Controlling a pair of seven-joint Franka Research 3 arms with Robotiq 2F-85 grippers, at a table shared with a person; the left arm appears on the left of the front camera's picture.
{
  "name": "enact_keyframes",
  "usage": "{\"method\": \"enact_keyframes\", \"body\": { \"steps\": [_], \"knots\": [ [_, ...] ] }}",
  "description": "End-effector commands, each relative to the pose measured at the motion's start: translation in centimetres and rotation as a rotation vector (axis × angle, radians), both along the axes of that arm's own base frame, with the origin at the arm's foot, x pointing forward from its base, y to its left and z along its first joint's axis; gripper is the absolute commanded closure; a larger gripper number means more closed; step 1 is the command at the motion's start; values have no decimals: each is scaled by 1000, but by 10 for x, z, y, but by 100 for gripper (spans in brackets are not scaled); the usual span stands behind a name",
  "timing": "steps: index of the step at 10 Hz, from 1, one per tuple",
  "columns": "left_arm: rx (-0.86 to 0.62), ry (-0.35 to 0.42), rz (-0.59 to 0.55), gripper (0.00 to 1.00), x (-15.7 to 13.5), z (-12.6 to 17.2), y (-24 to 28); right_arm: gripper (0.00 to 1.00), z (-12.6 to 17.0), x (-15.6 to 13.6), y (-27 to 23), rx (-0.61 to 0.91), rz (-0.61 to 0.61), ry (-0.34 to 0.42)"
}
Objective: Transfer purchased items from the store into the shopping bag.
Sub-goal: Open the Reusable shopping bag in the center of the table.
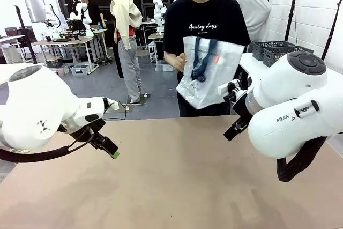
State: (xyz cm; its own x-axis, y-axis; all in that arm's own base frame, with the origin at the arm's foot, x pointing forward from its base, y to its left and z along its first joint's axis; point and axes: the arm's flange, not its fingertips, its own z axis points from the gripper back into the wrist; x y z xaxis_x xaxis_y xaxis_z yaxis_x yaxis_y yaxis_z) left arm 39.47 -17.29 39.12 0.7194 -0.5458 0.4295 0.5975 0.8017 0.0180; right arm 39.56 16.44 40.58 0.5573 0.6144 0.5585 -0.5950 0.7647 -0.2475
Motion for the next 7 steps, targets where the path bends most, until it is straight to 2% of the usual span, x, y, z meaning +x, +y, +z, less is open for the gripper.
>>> {"method": "enact_keyframes", "body": {
  "steps": [1,2,3,4,7],
  "knots": [
    [-87,47,-40,0,5,19,18,0,2,-19,-2,-39,9,-77],
    [-105,27,-49,0,4,25,19,0,4,-22,-2,-47,23,-89],
    [-136,-8,-111,0,1,28,19,0,6,-23,-2,-49,52,-81],
    [-68,24,-26,0,0,21,5,0,15,-2,-1,-35,29,-55],
    [-68,24,-26,0,0,21,5,0,15,-2,-1,-35,29,-55]
  ]
}}
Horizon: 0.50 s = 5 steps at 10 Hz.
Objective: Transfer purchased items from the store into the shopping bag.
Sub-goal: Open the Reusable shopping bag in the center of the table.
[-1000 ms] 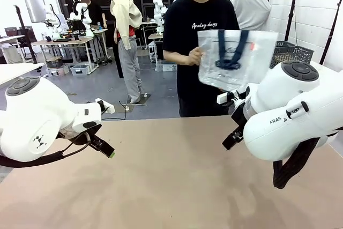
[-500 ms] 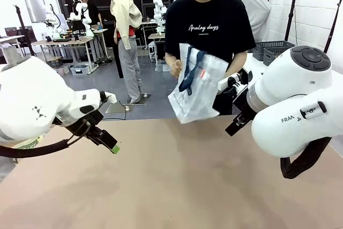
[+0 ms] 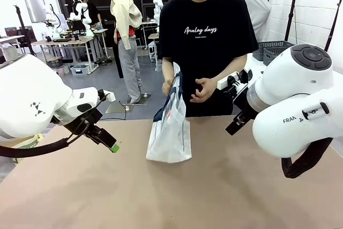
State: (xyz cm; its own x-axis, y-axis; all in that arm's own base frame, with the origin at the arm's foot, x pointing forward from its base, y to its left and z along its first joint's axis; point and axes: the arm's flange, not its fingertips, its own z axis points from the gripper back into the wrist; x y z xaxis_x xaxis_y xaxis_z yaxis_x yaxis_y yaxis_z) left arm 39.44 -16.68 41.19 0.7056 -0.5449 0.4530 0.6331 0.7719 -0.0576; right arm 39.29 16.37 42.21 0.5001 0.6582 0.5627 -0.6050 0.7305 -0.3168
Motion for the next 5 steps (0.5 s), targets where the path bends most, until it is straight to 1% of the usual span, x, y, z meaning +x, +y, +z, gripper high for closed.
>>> {"method": "enact_keyframes", "body": {
  "steps": [1,3,4,5],
  "knots": [
    [8,-1,20,0,0,0,-1,0,-1,0,0,9,-8,6],
    [8,-1,20,0,0,0,-1,0,-1,0,0,9,-8,6],
    [4,2,2,0,0,-1,-1,0,0,0,0,0,0,0],
    [3,66,8,0,3,8,-1,0,8,0,2,64,47,49]
  ]
}}
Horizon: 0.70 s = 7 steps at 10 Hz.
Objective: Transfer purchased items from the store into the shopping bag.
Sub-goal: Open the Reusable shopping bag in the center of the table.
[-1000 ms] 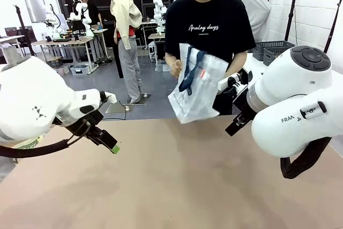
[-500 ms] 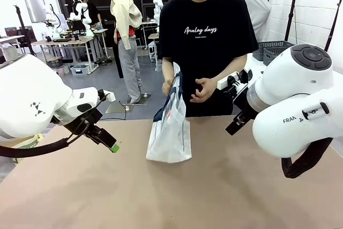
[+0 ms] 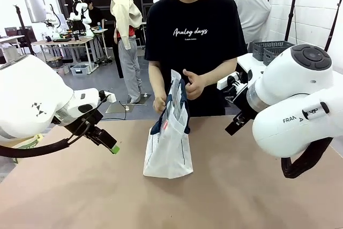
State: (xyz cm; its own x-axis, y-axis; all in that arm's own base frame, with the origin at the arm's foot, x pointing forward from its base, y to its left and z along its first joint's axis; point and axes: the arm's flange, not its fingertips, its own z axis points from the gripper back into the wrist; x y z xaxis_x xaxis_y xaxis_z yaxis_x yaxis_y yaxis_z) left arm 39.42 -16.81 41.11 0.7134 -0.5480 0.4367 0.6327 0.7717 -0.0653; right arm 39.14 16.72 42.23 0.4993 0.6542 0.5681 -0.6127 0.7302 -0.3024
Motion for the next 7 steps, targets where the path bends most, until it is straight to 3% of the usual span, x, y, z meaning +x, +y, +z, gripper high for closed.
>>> {"method": "enact_keyframes", "body": {
  "steps": [1,3,7],
  "knots": [
    [-15,87,-29,0,4,21,2,0,14,1,1,80,68,85],
    [-73,161,-54,0,11,42,9,0,25,4,1,145,80,179],
    [-60,253,-143,0,19,101,3,0,81,-2,2,166,104,217]
  ]
}}
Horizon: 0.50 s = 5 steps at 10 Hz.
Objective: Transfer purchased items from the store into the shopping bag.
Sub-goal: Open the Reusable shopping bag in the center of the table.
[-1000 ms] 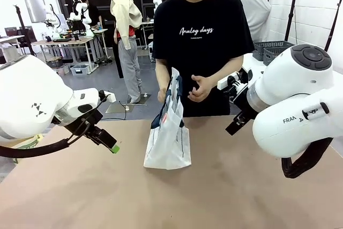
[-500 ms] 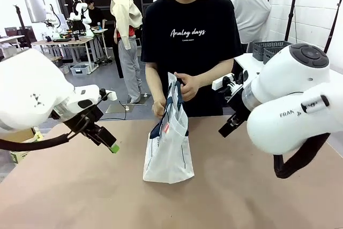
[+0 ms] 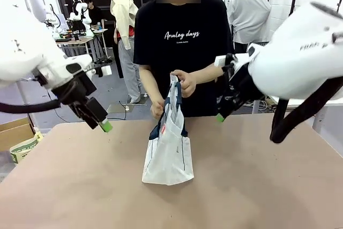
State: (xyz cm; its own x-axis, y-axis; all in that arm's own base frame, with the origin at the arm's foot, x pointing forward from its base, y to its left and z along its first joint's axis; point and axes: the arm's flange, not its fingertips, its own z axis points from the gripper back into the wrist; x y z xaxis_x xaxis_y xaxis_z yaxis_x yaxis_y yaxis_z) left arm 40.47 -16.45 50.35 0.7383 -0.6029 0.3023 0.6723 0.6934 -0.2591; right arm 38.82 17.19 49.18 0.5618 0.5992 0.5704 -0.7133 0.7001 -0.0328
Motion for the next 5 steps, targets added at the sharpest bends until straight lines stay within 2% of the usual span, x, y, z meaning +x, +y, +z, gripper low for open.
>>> {"method": "enact_keyframes", "body": {
  "steps": [1,5],
  "knots": [
    [31,26,-49,0,14,22,-4,0,28,1,1,-5,31,16],
    [73,-44,-13,0,44,69,-34,0,80,19,7,-37,21,-38]
  ]
}}
